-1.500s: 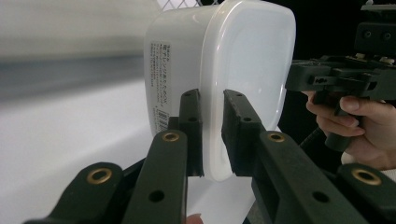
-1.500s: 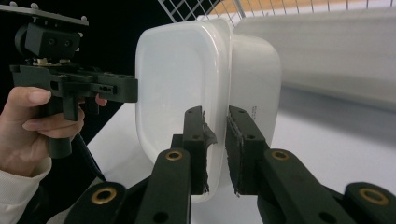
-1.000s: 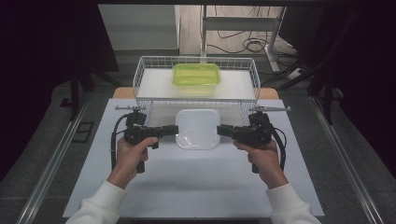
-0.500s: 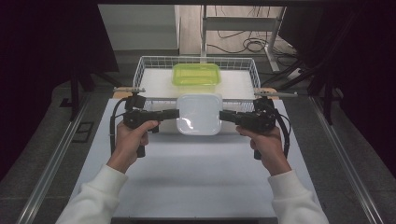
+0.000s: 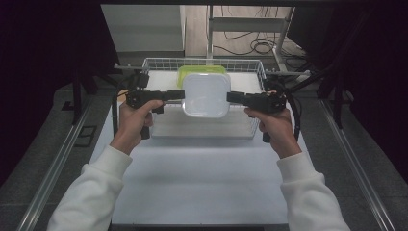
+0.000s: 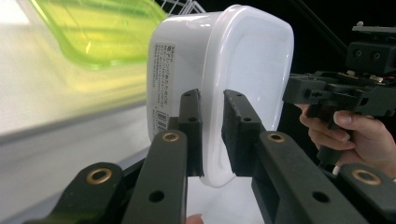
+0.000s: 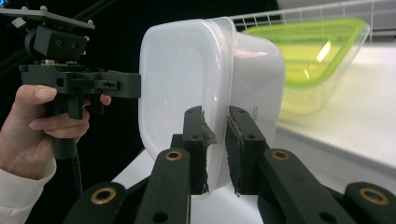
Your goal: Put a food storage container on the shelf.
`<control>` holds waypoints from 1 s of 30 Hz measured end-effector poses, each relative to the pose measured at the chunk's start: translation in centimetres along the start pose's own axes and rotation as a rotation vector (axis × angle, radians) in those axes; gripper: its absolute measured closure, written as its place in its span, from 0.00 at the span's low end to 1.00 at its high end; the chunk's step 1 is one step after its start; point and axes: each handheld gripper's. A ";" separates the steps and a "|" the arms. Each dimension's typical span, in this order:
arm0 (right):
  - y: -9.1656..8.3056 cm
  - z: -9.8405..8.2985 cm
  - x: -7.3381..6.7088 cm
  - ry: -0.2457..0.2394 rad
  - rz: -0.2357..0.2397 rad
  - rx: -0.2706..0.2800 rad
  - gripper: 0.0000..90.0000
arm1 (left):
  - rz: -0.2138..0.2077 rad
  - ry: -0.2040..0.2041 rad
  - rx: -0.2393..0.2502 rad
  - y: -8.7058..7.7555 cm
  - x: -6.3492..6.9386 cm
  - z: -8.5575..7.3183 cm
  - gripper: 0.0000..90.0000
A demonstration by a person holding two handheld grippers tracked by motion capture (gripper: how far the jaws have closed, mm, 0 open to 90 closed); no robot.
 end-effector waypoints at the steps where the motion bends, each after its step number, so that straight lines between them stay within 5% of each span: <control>1: 0.0 0.0 0.0 0.000 0.000 0.000 0.86 | 0.000 0.000 0.000 0.0 0.0 0.0 0.87; 19: 2.2 5.5 1.3 0.008 0.024 0.005 0.86 | -0.008 -0.029 0.037 -0.1 -1.8 5.2 0.87; 30: 4.3 7.6 3.7 0.047 0.029 -0.016 0.87 | 0.017 -0.070 0.036 1.3 -3.8 7.3 0.87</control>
Point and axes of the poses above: each handheld gripper's, and its own axes: y roughly forward along the jaws, z roughly out of its top, x roughly to its right, and after that the axes turned 1 degree about -z, right-handed
